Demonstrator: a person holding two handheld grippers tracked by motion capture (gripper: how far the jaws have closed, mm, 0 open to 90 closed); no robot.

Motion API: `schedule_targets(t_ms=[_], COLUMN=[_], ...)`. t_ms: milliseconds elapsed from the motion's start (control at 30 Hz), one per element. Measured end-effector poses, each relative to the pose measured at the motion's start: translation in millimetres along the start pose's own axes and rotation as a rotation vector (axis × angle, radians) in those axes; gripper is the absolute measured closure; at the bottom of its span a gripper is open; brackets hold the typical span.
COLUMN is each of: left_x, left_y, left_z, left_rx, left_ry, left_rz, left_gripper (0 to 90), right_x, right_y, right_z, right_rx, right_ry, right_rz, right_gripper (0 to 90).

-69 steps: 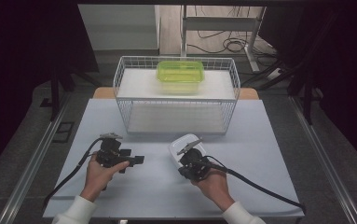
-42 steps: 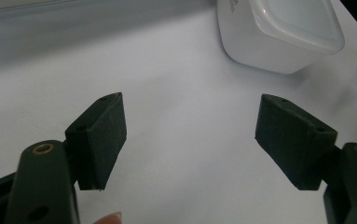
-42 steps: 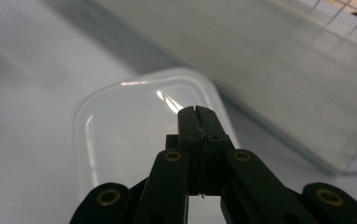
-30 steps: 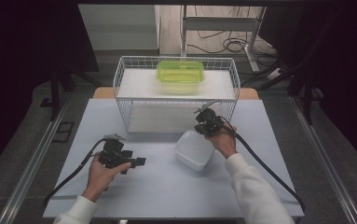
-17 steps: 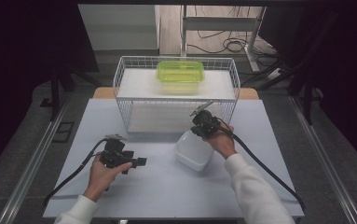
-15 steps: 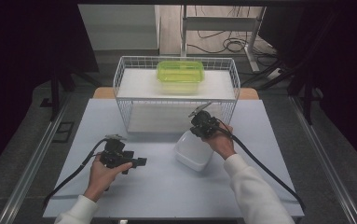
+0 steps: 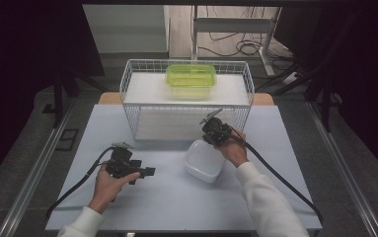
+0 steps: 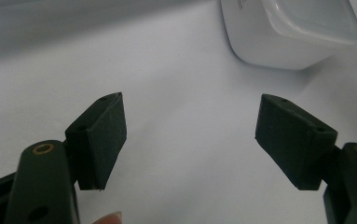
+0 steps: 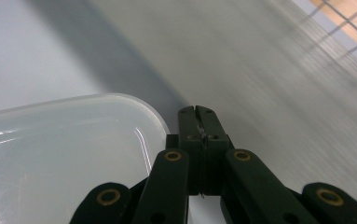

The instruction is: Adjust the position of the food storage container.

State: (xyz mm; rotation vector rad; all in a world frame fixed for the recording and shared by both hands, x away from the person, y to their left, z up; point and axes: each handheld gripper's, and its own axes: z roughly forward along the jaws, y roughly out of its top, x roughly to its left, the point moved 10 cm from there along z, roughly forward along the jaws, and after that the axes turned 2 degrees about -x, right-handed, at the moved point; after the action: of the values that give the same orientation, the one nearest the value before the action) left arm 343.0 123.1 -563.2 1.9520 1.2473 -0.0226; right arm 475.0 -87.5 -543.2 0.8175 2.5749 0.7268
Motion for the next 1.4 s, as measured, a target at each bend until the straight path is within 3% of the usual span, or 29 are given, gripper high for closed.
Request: schedule_targets(t_ms=[400, 833, 1033, 1167, 1300, 1400], left_x=[-3.9, -2.0, -2.5, -3.9, -9.2, -16.0], left_y=[-0.3, -0.7, 0.2, 4.6, 8.7, 8.7], left_z=[-1.8, 0.5, 1.2, -0.6, -3.6, -7.7], left_rx=[-0.008, 0.000, -0.007, -0.041, -0.074, -0.094], left_ry=[-0.010, -0.006, -0.009, -0.018, -0.029, -0.038], left_rz=[-0.010, -0.009, -0.014, -0.022, -0.015, -0.010], left_gripper=[24.0, 24.1, 24.2, 24.8, 26.8, 27.6], right_x=[44.5, 61.4, 60.8, 54.6, 40.1, 33.4], right_y=[-4.2, -2.0, -2.6, -0.7, -7.6, -22.0], right_z=[-7.4, -2.6, -3.9, -23.2, -53.1, -72.0], right_rx=[-0.017, -0.048, -0.056, -0.102, -0.166, -0.194], right_ry=[0.072, 0.139, 0.129, 0.108, 0.086, 0.094], right_rz=[-0.060, -0.067, -0.072, -0.052, 0.029, 0.112], right_gripper=[89.3, 89.2, 89.2, 89.2, 88.5, 72.7])
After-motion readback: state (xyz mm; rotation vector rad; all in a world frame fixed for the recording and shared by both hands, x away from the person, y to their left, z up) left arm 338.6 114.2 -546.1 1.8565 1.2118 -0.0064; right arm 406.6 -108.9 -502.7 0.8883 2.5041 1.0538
